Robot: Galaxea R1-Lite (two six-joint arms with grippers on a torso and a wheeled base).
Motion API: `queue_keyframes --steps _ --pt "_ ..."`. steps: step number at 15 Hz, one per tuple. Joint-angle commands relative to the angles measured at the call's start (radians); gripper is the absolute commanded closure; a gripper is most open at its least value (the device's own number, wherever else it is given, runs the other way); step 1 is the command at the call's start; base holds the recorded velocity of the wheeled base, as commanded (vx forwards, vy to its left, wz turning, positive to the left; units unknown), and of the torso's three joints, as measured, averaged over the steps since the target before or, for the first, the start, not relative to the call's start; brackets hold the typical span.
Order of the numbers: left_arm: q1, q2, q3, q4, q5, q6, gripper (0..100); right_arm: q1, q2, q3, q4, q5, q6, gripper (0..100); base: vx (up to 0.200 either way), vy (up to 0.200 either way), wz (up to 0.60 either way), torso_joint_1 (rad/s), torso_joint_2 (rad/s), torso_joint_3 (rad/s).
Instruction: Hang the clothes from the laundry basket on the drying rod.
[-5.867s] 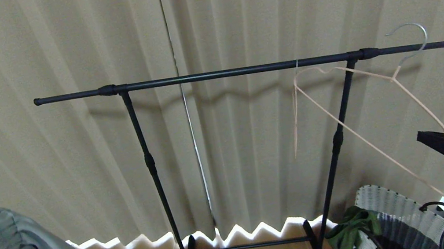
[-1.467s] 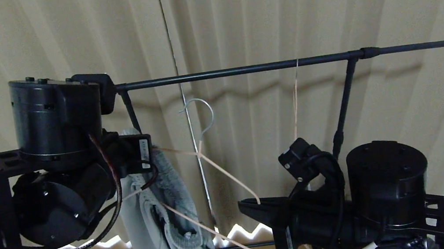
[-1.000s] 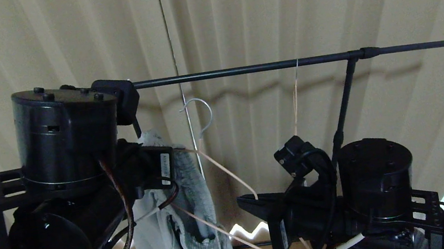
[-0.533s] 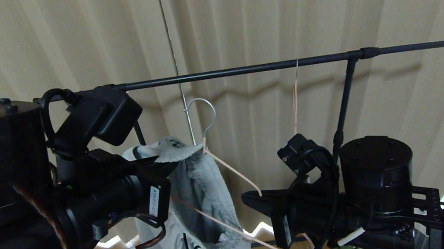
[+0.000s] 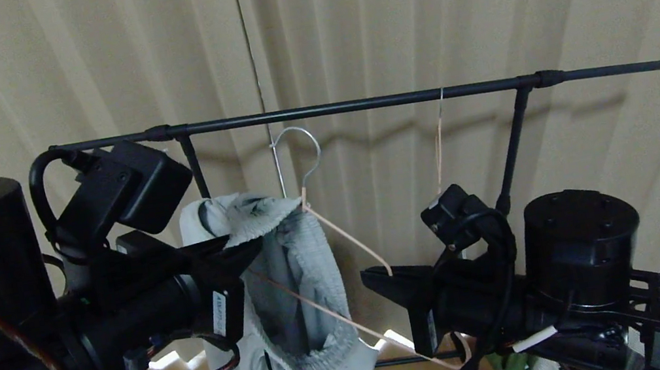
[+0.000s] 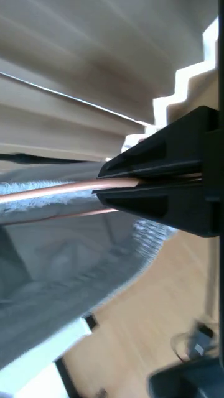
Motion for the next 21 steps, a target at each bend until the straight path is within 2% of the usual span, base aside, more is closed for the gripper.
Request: queue_keyframes --steps 1,3,7,10,12,13,15,16,18,21 --pt "-0.012 0.000 0.011 -0.001 0.001 -0.001 0 0.000 -0.001 0.016 -0.016 0.003 -0.016 100 0.000 0.000 0.00 0.000 0.00 0.000" --pt "-0.013 0.000 0.011 -0.010 -0.001 0.001 0 0.000 -0.006 0.014 -0.016 0.001 -0.025 100 0.000 0.000 0.00 0.000 0.00 0.000" --pt "-0.013 -0.049 0.092 -0.057 -0.058 0.007 0 -0.024 -0.026 0.016 -0.052 0.006 -0.025 100 0.000 0.000 0.00 0.000 0.00 0.000" --pt "-0.007 -0.095 0.131 -0.091 -0.065 0.013 0 -0.047 -0.047 0.016 -0.054 0.007 -0.026 100 0.000 0.000 0.00 0.000 0.00 0.000" --pt "0.011 -0.121 0.143 -0.093 -0.070 0.027 0 -0.082 -0.093 0.018 -0.036 0.043 -0.057 100 0.000 0.000 0.00 0.000 0.00 0.000" --pt "0.057 -0.135 0.144 -0.093 -0.102 0.082 0 -0.115 -0.144 0.022 0.012 0.082 -0.106 100 0.000 0.000 0.00 0.000 0.00 0.000" --pt "0.163 -0.152 0.144 -0.094 -0.214 0.168 0 -0.148 -0.205 0.022 0.087 0.118 -0.128 100 0.000 0.000 0.00 0.000 0.00 0.000" --pt "0.238 -0.158 0.141 -0.094 -0.335 0.230 0 -0.171 -0.245 0.025 0.135 0.155 -0.129 100 0.000 0.000 0.00 0.000 0.00 0.000" --pt "0.313 -0.160 0.140 -0.102 -0.481 0.306 0 -0.196 -0.302 0.036 0.205 0.207 -0.151 100 0.000 0.000 0.00 0.000 0.00 0.000" --pt "0.320 -0.151 0.134 -0.122 -0.499 0.406 0 -0.213 -0.328 0.064 0.267 0.279 -0.201 100 0.000 0.000 0.00 0.000 0.00 0.000"
